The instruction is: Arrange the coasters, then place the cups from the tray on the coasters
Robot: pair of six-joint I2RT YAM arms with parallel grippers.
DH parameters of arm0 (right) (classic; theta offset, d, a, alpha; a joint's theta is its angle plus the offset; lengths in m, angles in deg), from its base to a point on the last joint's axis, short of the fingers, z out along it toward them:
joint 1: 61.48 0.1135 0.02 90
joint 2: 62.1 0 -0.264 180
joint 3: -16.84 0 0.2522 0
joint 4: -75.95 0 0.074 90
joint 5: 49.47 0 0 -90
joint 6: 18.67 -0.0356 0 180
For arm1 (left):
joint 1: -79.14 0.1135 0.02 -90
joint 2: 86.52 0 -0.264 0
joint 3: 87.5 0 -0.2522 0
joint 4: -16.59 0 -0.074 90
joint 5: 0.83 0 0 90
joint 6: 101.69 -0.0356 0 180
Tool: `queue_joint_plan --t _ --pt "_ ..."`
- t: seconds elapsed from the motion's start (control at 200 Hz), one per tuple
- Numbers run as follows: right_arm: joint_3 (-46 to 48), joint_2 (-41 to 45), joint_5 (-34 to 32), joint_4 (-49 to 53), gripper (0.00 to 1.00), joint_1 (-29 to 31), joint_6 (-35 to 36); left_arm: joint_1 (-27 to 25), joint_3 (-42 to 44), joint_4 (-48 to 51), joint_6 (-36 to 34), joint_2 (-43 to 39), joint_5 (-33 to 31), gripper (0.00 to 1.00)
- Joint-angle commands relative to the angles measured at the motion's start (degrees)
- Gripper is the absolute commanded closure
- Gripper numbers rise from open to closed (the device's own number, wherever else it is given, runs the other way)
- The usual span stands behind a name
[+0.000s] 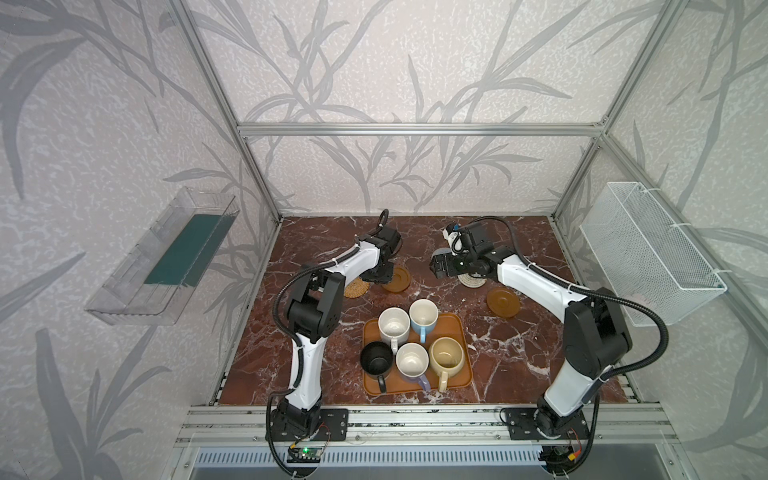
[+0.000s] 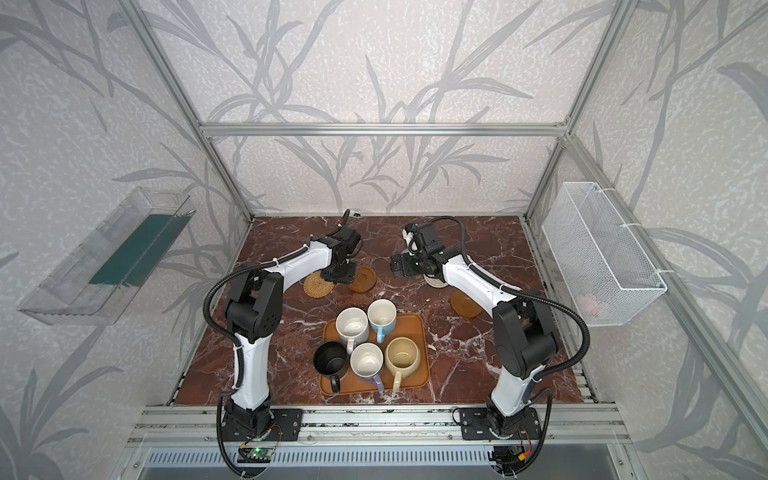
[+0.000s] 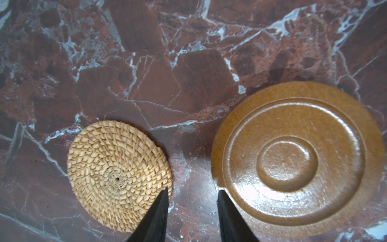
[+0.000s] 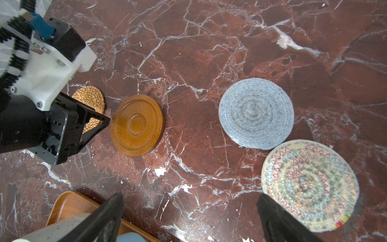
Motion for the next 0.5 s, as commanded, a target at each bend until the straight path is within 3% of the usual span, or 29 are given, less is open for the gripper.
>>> queue_joint_plan --t 0.0,0.105,0.255,0.495 --pt "-2.17 -1.53 0.4 1.63 0.01 -0.36 0.97 0.31 1.07 -2.3 0.51 -2.61 1.96 0.58" --pt "-2.06 -1.9 0.69 1.57 0.01 -0.37 0.8 0.17 3.17 -6.08 0.33 -3.19 4.8 0.55" --pt "-1.91 -2.12 0.72 1.69 0.01 -0.36 0.71 0.22 0.47 -3.59 -0.11 0.46 5.48 0.52" --pt "-1.78 -1.77 0.34 1.93 0.01 -0.35 0.75 0.56 1.12 -0.27 0.06 0.15 -0.34 0.56"
